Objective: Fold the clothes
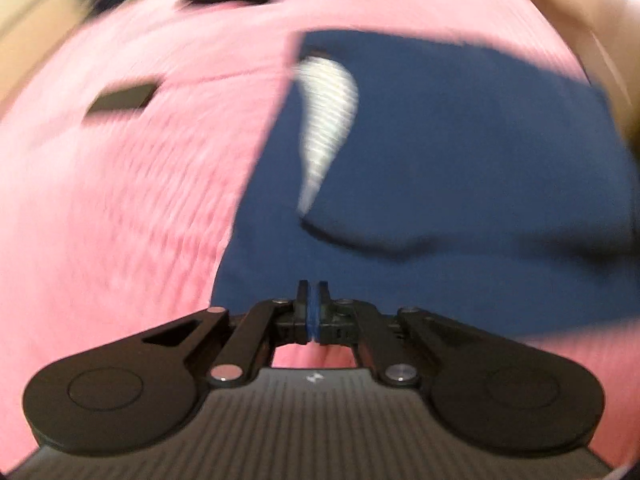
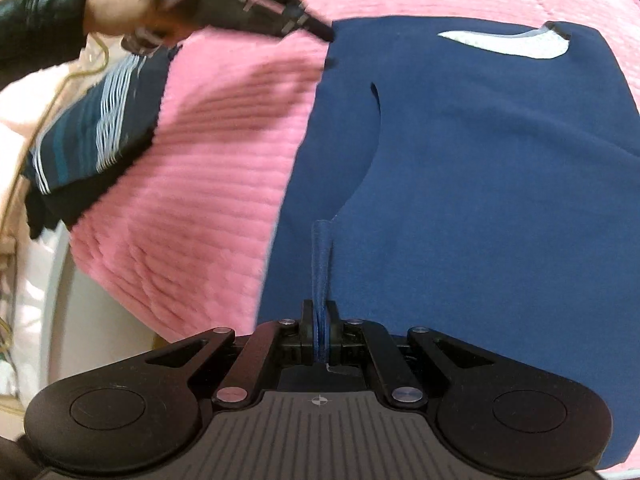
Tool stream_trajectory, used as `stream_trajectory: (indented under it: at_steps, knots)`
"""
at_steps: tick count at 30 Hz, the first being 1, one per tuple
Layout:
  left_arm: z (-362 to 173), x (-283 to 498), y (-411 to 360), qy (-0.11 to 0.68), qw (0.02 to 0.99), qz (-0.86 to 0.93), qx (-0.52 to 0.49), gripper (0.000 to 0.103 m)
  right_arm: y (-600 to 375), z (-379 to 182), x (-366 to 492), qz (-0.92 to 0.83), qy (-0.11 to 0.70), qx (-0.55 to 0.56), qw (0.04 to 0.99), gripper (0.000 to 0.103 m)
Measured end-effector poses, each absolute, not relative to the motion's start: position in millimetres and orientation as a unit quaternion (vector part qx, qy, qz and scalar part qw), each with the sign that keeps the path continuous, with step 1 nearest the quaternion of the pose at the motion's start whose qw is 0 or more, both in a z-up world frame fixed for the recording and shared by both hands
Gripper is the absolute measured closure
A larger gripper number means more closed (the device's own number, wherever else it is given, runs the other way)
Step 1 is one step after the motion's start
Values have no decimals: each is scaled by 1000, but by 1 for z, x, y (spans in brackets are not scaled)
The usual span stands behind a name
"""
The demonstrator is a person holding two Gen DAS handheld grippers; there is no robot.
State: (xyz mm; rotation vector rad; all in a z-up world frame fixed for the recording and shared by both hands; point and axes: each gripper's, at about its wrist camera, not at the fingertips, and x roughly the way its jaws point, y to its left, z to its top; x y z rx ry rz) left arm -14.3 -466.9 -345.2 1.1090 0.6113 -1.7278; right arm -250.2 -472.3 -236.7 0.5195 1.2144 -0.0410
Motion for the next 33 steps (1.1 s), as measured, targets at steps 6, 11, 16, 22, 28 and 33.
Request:
stream_trajectory:
  at_steps: [6, 11, 16, 22, 28, 33]
  knots:
    - [-354, 5, -513, 426, 532, -665, 306, 70, -476, -250, -262, -10, 557, 254, 790, 102]
    - [-350, 18, -504, 440, 542, -655, 289, 100, -477, -247, -271, 3, 551, 244, 798, 102]
    - [-345, 30, -495, 453, 553, -644, 272, 103, -475, -226, -267, 19, 539, 241, 807, 102]
    - [-340, 45, -484, 469, 565, -631, 252, 103, -452, -213, -248, 57, 525, 237, 815, 102]
    - [-348, 50, -478, 464, 571, -630, 249, 103, -435, -248, -231, 48, 543, 230, 806, 102]
    - [-363, 51, -473, 461, 572, -629, 255, 102, -426, -263, -229, 49, 547, 226, 804, 102]
